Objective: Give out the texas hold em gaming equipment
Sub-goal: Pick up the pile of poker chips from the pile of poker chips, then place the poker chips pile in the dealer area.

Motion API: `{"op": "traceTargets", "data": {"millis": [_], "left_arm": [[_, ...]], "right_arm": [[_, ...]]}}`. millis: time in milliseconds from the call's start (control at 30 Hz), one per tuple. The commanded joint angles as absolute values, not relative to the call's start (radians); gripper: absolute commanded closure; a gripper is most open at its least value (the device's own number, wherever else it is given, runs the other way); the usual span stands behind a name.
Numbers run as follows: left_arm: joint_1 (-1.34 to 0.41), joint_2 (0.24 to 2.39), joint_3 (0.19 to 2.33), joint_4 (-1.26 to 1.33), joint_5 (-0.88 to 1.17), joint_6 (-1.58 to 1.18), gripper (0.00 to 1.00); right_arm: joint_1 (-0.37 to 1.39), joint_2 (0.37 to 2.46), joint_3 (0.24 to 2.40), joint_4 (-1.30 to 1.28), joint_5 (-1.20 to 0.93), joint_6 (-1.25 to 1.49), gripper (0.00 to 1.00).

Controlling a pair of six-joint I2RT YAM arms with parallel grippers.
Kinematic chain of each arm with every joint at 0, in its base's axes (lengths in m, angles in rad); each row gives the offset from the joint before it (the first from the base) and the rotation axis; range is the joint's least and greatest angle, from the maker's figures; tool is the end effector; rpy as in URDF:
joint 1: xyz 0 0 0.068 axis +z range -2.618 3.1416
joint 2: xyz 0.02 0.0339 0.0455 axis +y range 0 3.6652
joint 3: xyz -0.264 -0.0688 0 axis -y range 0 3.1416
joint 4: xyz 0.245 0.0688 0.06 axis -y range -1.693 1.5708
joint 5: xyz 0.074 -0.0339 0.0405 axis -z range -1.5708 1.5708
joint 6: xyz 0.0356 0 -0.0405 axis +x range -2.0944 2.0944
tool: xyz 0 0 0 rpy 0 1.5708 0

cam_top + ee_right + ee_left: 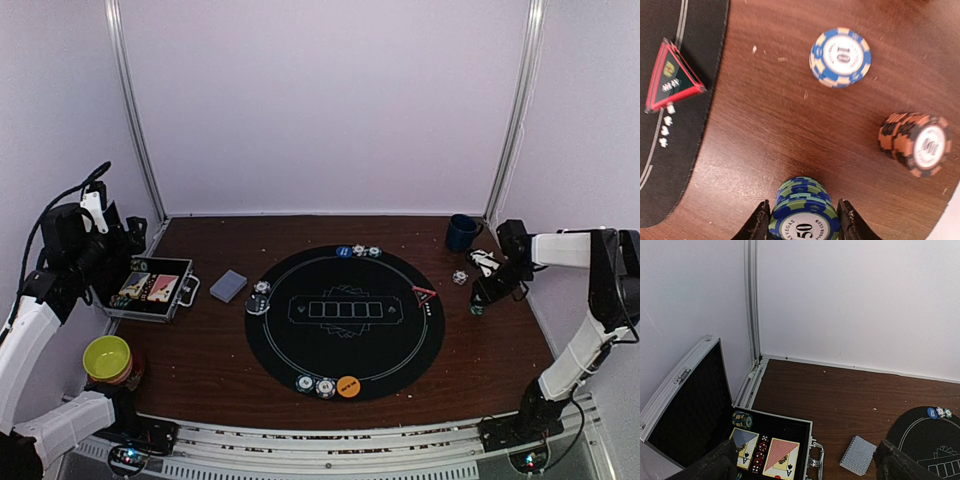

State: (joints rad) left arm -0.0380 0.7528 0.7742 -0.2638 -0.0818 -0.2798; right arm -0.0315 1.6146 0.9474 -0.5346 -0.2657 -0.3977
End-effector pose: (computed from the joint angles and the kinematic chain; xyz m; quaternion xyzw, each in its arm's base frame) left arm 0.1773 -0.0038 0.3329 -0.1199 0.7780 -0.0657 0.6132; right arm 0.3004 -0.0001 0.1717 -0.2013 0.9537 0.0885 0.2054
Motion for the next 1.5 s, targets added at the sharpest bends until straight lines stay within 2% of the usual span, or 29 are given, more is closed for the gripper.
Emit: {"op": "traceTargets", "data": {"millis": [0,200,433,667,833,967,1233,1467], "left_arm": [[-0.028,0.752,0.779,-0.235,-0.077,-0.278,0.02],[-0.029,0.753,0.779,-0.235,-0.078,-0.278,0.02],[-0.028,0.756,0.779,-0.234,-0.081,-0.278,0.02],[-0.029,0.754,0.779,-0.235,-0.080,-0.276,0.02],[-0.028,0.755,0.779,-0.235,-0.080,-0.276,0.02],[-0.028,0.758,0.780,-0.235,-0.079,-0.276,0.02],[-0.028,0.760,0.779,-0.235,-0.075,-0.276,0.02],[-0.028,0.766,0.781,-0.235,-0.072,-0.276,0.02]], "right_arm": [[-0.035,1.552,1.036,-0.601,-0.301,-0.406,0.67],[0.046,1.542,1.140,-0.665,-0.317,-0.383,0.67],[0.339,1.624,1.337,-0.684,-0.228,-0.283,0.67],[0.600,1.937,1.754,-0.766,-0.160,-0.195,0.67],[0.714,2.178,2.086,-0.783,-0.142,-0.132,0.68],[0.776,2.336,2.250,-0.746,-0.139,-0.072,0.68],[0.827,2.472,2.299,-0.547,-0.134,0.008,0.70],[0.828,2.567,2.351,-0.491,-0.126,0.014,0.70]]}}
